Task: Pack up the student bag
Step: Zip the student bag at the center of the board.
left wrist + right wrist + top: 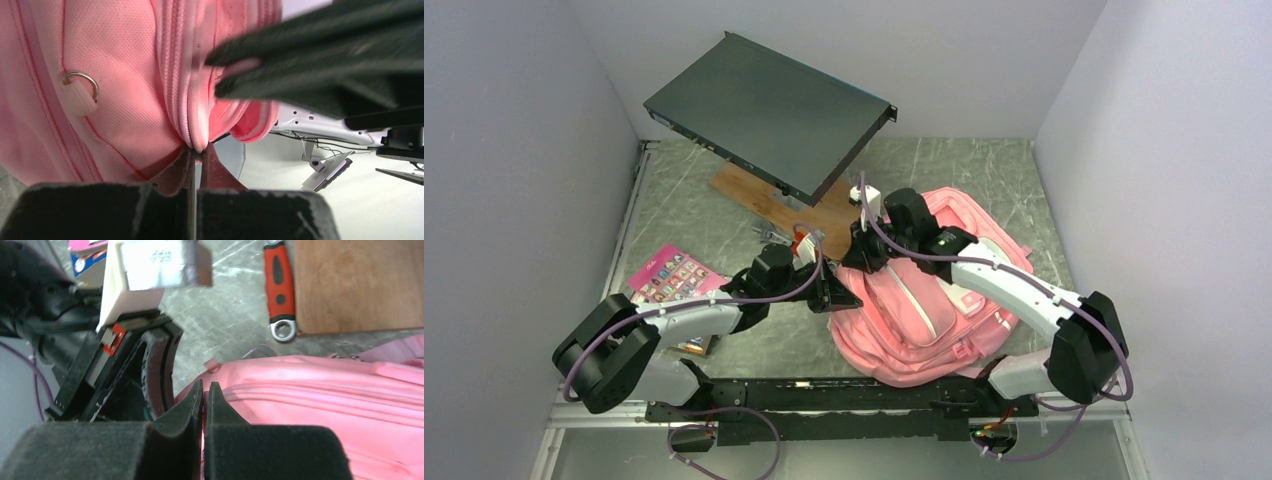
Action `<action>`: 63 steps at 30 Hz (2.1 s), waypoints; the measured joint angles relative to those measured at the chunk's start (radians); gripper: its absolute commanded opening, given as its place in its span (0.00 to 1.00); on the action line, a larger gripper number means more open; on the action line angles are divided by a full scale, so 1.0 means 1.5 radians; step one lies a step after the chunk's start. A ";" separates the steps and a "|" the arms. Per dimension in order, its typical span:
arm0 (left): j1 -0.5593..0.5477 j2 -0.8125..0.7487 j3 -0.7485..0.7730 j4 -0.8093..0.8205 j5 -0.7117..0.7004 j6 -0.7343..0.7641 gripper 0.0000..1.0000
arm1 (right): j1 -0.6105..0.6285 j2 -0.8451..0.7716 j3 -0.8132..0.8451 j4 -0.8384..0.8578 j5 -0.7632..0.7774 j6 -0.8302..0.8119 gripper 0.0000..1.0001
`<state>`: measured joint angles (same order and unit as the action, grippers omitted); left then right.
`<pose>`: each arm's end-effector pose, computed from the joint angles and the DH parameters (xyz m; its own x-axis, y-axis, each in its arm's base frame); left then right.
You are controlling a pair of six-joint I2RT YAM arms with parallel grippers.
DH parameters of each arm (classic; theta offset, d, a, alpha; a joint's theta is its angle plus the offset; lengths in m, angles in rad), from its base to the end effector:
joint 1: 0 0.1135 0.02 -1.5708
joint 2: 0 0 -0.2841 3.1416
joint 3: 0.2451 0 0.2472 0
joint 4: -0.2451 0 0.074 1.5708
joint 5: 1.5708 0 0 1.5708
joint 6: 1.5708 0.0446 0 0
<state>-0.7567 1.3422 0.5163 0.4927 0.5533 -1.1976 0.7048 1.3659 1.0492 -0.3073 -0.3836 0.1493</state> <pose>0.1788 -0.2011 0.2180 -0.9668 -0.1767 -0.1845 0.1232 0.3103 -0.9426 0.2195 0.2086 0.3066 -0.5639 -0.2985 -0.7700 -0.7567 0.5602 0.3370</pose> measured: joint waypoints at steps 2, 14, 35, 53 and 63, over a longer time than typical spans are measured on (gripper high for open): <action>0.003 -0.010 -0.001 -0.010 0.000 0.002 0.00 | 0.009 -0.014 -0.032 0.025 -0.022 -0.003 0.00; 0.023 -0.078 -0.041 -0.086 0.001 0.007 0.00 | 0.077 -0.127 -0.255 0.259 -0.053 -0.067 0.00; 0.134 -0.136 -0.033 -0.247 0.040 0.087 0.00 | 0.237 -0.169 -0.367 0.378 0.045 -0.199 0.00; 0.236 -0.096 0.083 -0.408 0.098 0.200 0.00 | 0.261 -0.199 -0.409 0.406 0.090 -0.226 0.00; 0.260 -0.080 0.087 -0.405 0.127 0.210 0.16 | 0.264 -0.192 -0.414 0.428 0.104 -0.224 0.00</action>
<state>-0.3672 1.2221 0.6464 -0.1146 0.7437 -0.8829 1.1015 1.0779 0.4278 0.3351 -0.2279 -0.1867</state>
